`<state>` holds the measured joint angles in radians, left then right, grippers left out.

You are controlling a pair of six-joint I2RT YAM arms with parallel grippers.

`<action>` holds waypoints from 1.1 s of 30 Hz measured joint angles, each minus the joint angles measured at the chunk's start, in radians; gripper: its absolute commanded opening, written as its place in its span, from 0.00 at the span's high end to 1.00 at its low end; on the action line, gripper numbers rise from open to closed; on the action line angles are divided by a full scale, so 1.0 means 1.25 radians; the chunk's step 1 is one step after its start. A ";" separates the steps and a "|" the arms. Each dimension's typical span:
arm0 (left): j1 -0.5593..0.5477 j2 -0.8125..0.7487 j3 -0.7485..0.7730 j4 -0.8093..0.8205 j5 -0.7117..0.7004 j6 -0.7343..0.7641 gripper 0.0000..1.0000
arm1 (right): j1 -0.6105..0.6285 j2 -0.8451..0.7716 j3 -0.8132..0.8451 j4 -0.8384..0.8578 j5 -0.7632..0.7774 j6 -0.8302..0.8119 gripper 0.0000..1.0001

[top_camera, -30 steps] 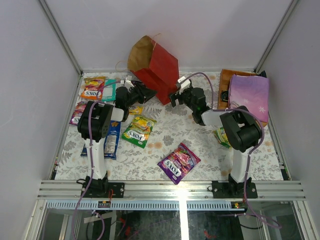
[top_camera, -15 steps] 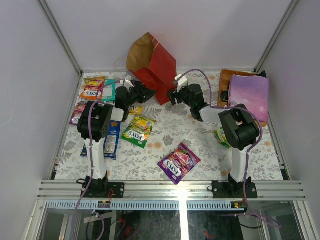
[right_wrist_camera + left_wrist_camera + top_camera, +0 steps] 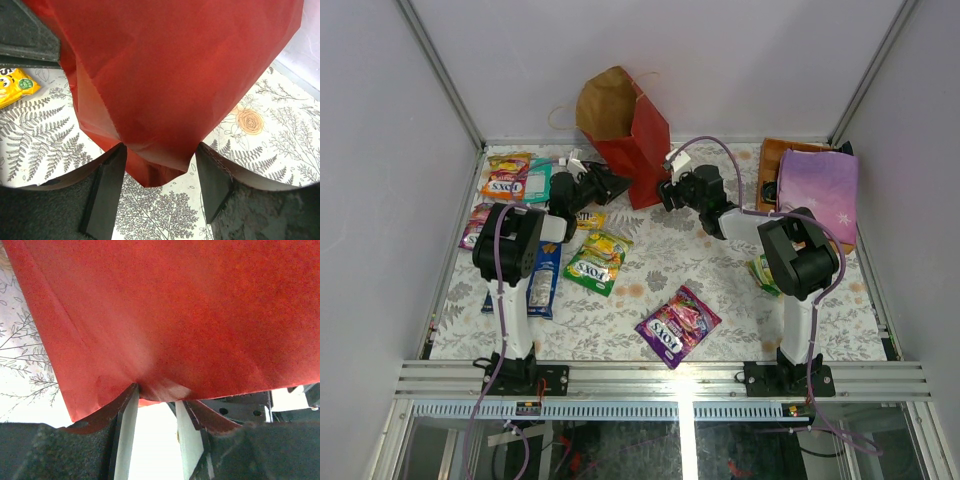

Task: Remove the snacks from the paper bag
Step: Adjust the paper bag at the center of the board.

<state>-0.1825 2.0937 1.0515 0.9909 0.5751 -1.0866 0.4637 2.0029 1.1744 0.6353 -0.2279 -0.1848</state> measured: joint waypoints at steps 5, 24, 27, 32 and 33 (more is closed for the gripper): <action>0.000 -0.018 -0.004 0.000 0.000 0.000 0.66 | 0.000 0.005 0.000 0.005 -0.024 0.008 0.29; -0.001 -0.023 -0.003 -0.006 0.001 0.004 0.66 | 0.000 0.066 0.064 -0.006 -0.086 0.030 0.27; -0.002 -0.023 -0.002 -0.013 0.000 0.007 0.66 | 0.006 0.074 0.084 -0.023 -0.085 0.009 0.22; -0.004 -0.023 -0.002 -0.020 0.000 0.013 0.66 | 0.030 0.075 0.085 -0.042 -0.062 -0.031 0.11; -0.004 -0.023 -0.002 -0.021 0.000 0.015 0.66 | 0.035 0.075 0.085 -0.045 -0.055 -0.038 0.08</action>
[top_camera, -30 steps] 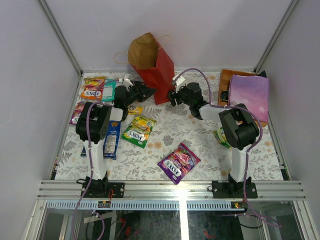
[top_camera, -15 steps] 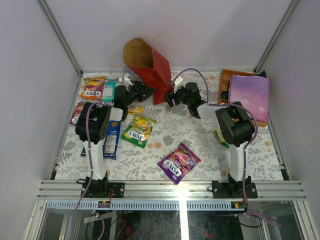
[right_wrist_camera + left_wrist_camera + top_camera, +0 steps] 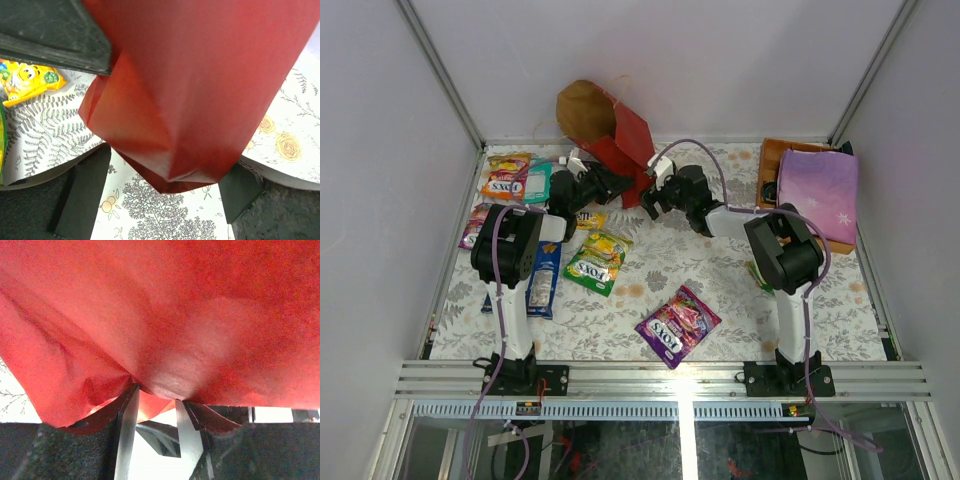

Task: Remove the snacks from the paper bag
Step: Adjust the paper bag at the center of the board.

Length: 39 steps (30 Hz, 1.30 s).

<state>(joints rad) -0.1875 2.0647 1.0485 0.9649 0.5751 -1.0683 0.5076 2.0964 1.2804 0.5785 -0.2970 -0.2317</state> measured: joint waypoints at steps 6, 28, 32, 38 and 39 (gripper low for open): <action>-0.004 0.000 0.000 -0.014 0.000 0.001 0.66 | 0.031 0.000 -0.001 -0.033 0.030 -0.053 0.01; -0.016 -0.110 -0.029 -0.124 -0.018 0.109 0.66 | 0.066 -0.057 -0.149 0.022 0.165 -0.026 0.01; -0.018 -0.156 -0.055 -0.188 -0.026 0.185 0.66 | -0.021 -0.150 -0.281 0.109 0.169 0.082 0.01; -0.017 -0.188 -0.076 -0.271 -0.048 0.276 0.66 | -0.086 -0.236 -0.423 0.333 0.157 0.284 0.01; -0.017 -0.191 -0.080 -0.277 -0.050 0.286 0.66 | -0.086 -0.236 -0.432 0.357 0.147 0.304 0.04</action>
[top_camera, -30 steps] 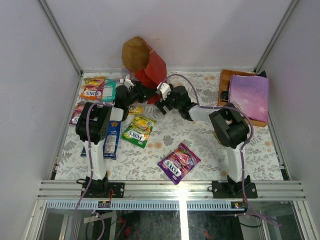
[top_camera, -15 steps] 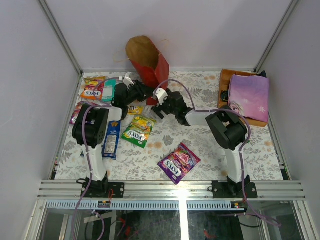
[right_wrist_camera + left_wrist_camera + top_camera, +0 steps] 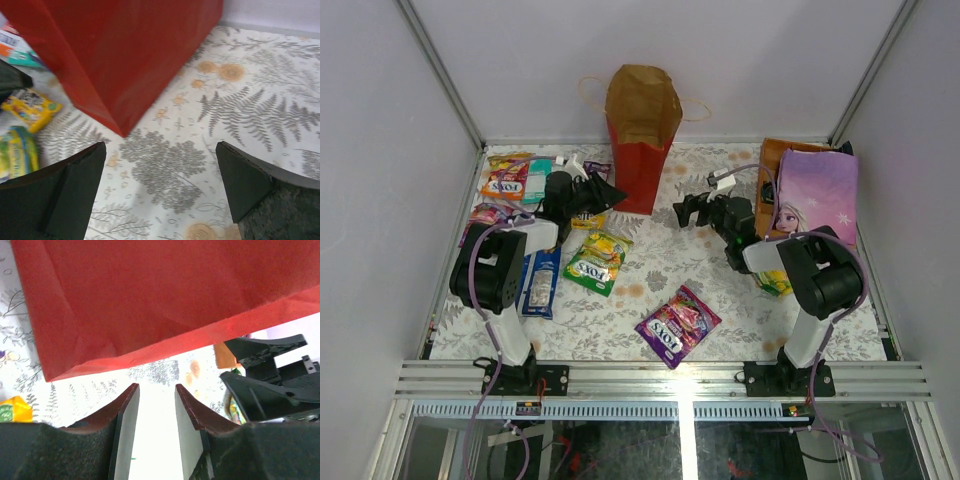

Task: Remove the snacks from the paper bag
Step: Adjust the paper bag at the center of the board.

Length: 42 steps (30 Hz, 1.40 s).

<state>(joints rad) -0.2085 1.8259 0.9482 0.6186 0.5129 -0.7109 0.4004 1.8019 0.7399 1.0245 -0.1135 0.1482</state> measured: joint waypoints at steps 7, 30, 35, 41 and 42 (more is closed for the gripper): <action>0.000 -0.049 -0.062 -0.041 -0.036 0.056 0.31 | 0.014 0.042 -0.021 0.132 -0.094 0.099 0.07; 0.000 -0.079 0.047 -0.168 -0.215 0.223 0.06 | 0.128 0.193 0.253 -0.102 -0.089 -0.016 0.13; 0.000 -0.048 0.108 -0.176 -0.213 0.248 0.28 | 0.117 0.198 0.302 -0.132 -0.096 -0.020 0.24; 0.000 -0.021 0.196 -0.198 -0.179 0.289 0.62 | 0.079 0.224 0.382 -0.143 -0.130 -0.011 0.39; 0.000 -0.021 0.204 -0.202 -0.172 0.295 0.65 | 0.074 0.229 0.391 -0.144 -0.135 -0.010 0.42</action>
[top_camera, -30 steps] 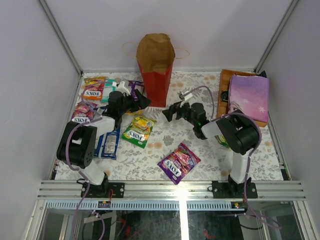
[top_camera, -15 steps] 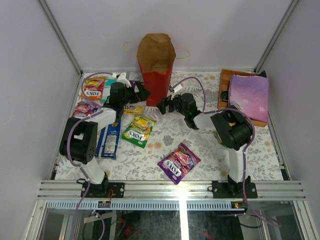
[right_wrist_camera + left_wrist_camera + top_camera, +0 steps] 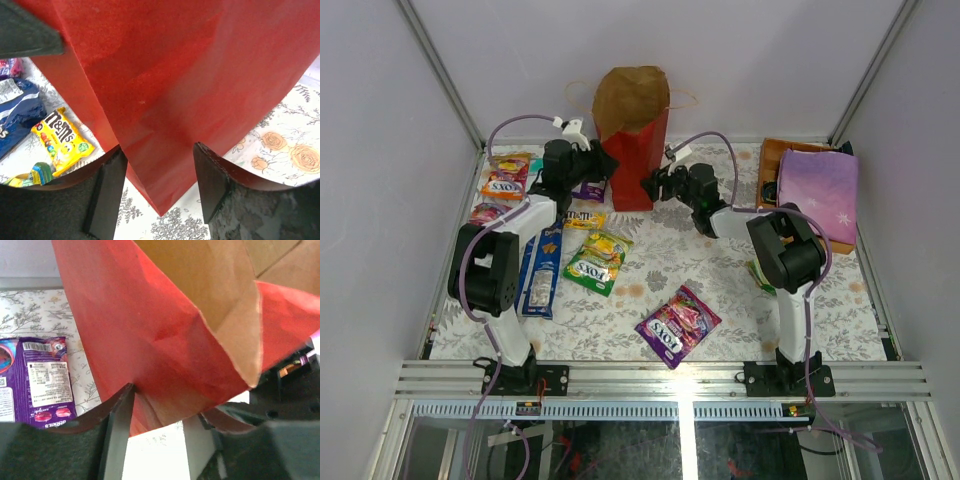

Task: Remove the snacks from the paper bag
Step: Adjust the paper bag at the center of the board.

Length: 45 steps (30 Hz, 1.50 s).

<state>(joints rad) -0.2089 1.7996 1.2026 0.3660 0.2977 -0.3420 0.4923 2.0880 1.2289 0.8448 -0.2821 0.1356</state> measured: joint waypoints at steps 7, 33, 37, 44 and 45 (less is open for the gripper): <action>-0.001 0.000 0.028 -0.032 0.030 0.036 0.86 | -0.012 0.021 0.040 -0.014 -0.020 0.000 0.56; -0.025 -0.236 0.038 -0.099 -0.106 0.074 0.00 | -0.015 -0.114 -0.124 -0.038 -0.069 -0.036 0.21; -0.016 -0.258 0.072 -0.122 -0.147 0.052 0.00 | -0.046 -0.219 -0.233 0.094 -0.064 0.055 0.27; 0.156 -0.172 0.063 -0.122 -0.142 -0.115 0.00 | -0.185 -0.239 -0.225 0.176 0.049 0.249 0.43; 0.186 -0.154 0.044 -0.119 -0.147 -0.137 0.00 | -0.196 -0.229 -0.202 0.151 0.077 0.259 0.43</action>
<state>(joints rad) 0.0231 1.6073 1.2572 0.2173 0.1139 -0.5129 0.2478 1.8015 0.9768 1.0336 -0.1860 0.4599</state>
